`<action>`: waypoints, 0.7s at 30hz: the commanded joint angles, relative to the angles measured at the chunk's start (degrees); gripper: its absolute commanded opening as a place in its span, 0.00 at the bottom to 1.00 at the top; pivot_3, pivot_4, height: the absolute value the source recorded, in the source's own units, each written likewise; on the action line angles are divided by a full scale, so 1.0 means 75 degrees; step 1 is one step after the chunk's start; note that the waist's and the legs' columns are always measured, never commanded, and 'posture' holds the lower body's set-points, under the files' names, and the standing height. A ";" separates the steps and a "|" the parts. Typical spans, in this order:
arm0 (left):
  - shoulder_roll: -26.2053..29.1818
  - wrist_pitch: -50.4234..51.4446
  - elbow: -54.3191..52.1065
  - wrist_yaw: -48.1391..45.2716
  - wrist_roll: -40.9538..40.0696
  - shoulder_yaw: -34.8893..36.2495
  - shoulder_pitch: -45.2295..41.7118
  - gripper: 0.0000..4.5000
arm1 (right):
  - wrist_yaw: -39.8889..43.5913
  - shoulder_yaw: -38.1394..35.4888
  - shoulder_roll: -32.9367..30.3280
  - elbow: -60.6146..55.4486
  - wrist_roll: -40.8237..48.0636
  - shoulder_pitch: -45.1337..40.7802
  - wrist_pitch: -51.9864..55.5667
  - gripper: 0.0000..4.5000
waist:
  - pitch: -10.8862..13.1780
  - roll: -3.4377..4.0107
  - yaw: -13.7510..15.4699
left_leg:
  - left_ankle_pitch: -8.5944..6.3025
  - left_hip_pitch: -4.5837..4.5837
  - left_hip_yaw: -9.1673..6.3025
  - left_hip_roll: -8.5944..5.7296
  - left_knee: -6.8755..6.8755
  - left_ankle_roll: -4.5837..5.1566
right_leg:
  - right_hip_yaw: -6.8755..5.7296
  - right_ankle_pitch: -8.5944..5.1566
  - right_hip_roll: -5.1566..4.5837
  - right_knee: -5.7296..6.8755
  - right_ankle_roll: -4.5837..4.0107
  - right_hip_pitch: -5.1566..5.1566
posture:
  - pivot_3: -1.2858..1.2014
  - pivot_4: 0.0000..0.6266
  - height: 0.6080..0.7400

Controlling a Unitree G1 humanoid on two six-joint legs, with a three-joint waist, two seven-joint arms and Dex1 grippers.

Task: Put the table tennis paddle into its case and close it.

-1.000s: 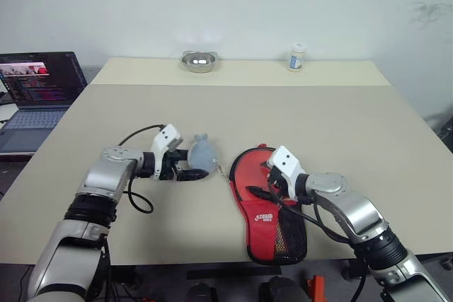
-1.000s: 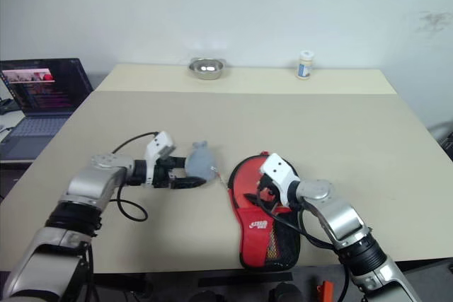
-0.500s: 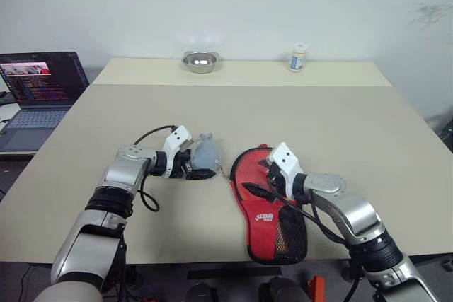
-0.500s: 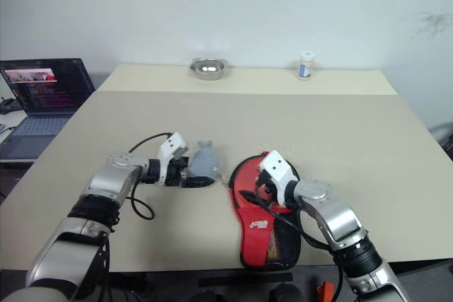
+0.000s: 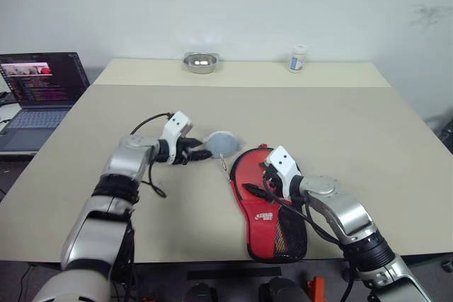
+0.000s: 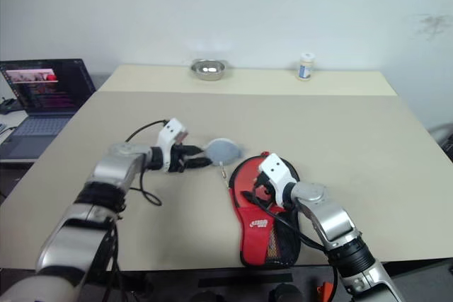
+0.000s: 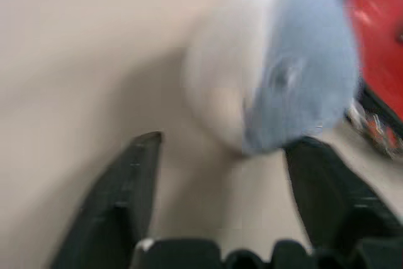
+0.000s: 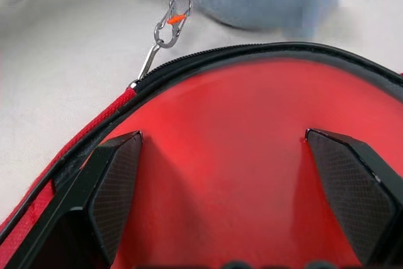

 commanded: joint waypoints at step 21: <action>0.0315 -0.2721 0.3099 0.0541 0.0564 0.1252 -0.1708 0.68 | -0.0129 0.0254 0.0252 -0.0026 -0.0139 0.0314 0.0311 1.00 | -0.0006 -0.0009 -0.0022 | -0.0001 -0.0001 0.0007 0.0001 -0.0009 -0.0002 | -0.0002 0.0000 -0.0012 -0.0005 0.0001 -0.0004 | 0.52 0.24 1.00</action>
